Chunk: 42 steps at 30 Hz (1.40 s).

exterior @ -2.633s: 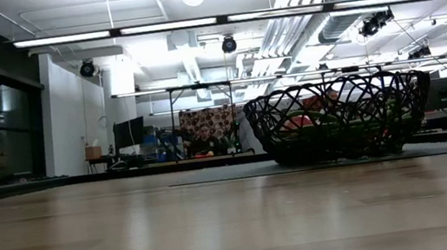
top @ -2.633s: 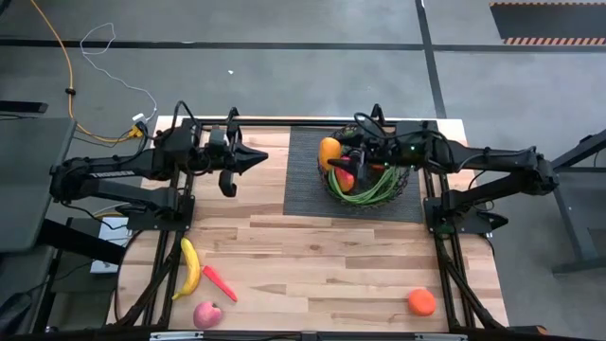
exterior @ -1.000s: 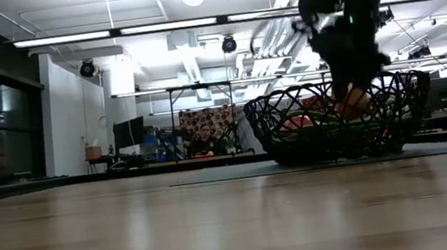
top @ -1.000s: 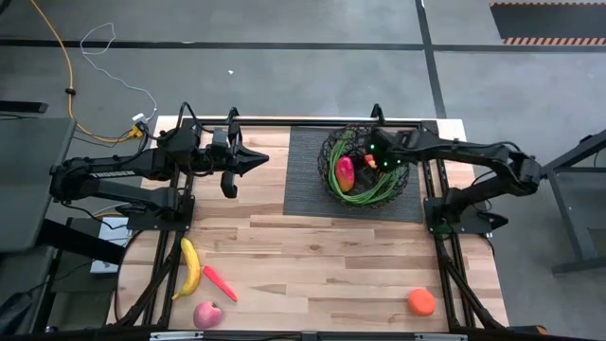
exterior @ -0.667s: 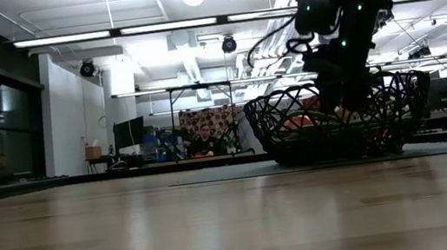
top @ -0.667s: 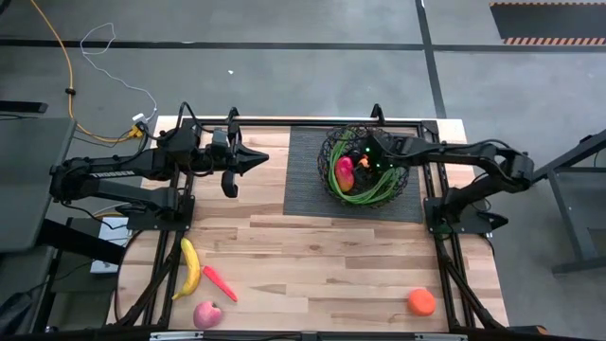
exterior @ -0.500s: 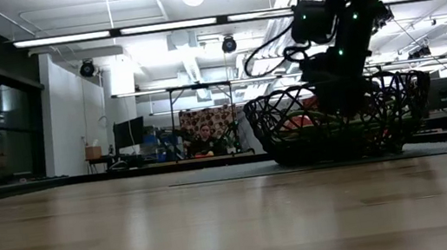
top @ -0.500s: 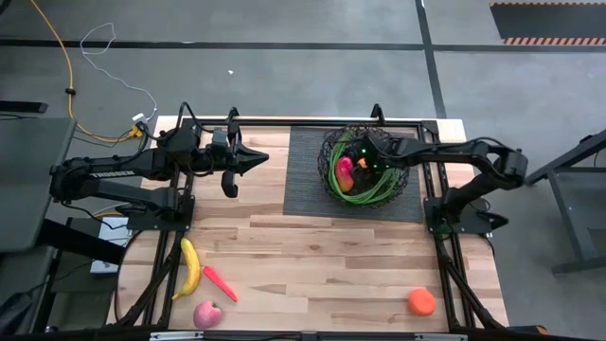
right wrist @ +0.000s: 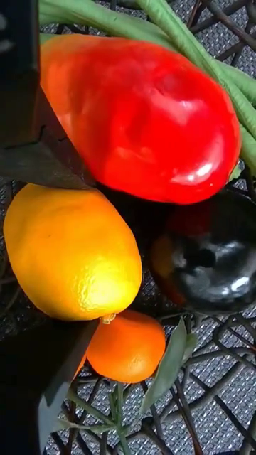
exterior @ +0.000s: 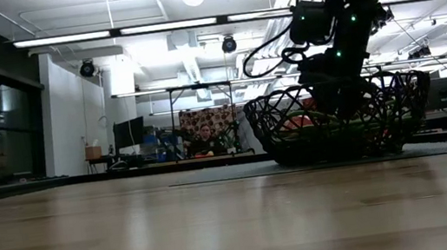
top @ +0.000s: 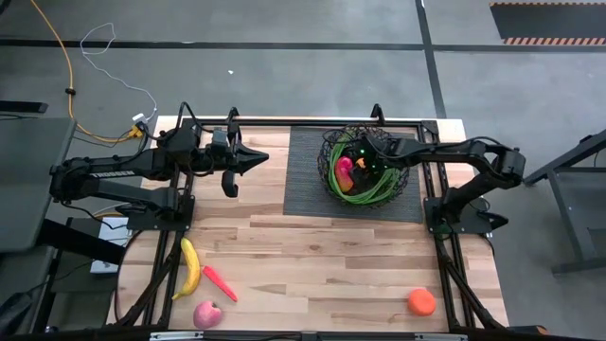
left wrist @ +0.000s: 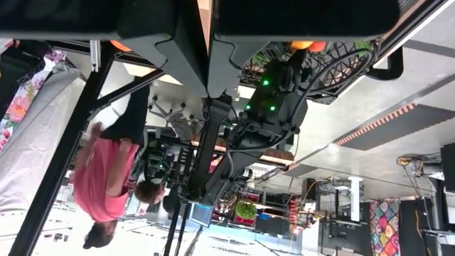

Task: Build produce basket
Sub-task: Put the lemon into the wire basket, then put the orange into the wire basket

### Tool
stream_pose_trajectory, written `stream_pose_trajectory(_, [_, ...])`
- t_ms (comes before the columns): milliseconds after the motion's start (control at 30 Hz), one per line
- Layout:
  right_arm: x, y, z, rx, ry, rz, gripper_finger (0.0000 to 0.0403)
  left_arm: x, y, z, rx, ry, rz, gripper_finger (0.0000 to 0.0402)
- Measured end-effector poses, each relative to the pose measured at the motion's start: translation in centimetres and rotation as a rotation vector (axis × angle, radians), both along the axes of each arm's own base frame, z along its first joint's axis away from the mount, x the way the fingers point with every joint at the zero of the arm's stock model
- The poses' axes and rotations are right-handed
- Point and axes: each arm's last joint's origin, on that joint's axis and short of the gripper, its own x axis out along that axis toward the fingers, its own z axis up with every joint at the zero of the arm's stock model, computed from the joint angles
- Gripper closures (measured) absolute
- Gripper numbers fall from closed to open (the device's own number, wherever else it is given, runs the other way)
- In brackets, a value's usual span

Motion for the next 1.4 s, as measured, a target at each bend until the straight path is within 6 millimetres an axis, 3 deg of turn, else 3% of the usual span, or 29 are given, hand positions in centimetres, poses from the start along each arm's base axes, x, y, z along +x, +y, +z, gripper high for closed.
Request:
stream_pose_trajectory(333, [0.0,0.0,0.0,-0.002,0.001,-0.005,0.0133,0.0,0.0,0.0,0.0,0.0,-0.001,0.0401])
stream_pose_trajectory(667, [-0.1,-0.1,0.0,-0.033,0.011,-0.045,0.0038,0.0,0.0,0.0,0.0,0.0,0.0,0.0401])
stream_pose_trajectory(833, [-0.3,-0.1,0.4,-0.028,0.055,0.02,0.0018,0.0,0.0,0.0,0.0,0.0,-0.001,0.0402])
stream_pose_trajectory(933, [-0.4,0.0,1.9,-0.037,0.076,0.06,0.0016,0.0,0.0,0.0,0.0,0.0,-0.001,0.0401])
stream_pose_trajectory(1100, [-1.3,0.5,6.0,-0.096,0.043,0.134,0.0016,0.0,0.0,0.0,-0.008,-0.001,-0.002,0.0402])
stream_pose_trajectory(1300, [-3.3,3.1,10.8,-0.197,-0.18,0.203,0.0016,-0.1,-0.1,0.1,-0.009,-0.009,-0.02,0.0402])
stream_pose_trajectory(1400, [-4.1,4.8,12.2,-0.22,-0.363,0.254,0.0016,-0.3,-0.1,0.2,-0.015,-0.015,-0.02,0.0401])
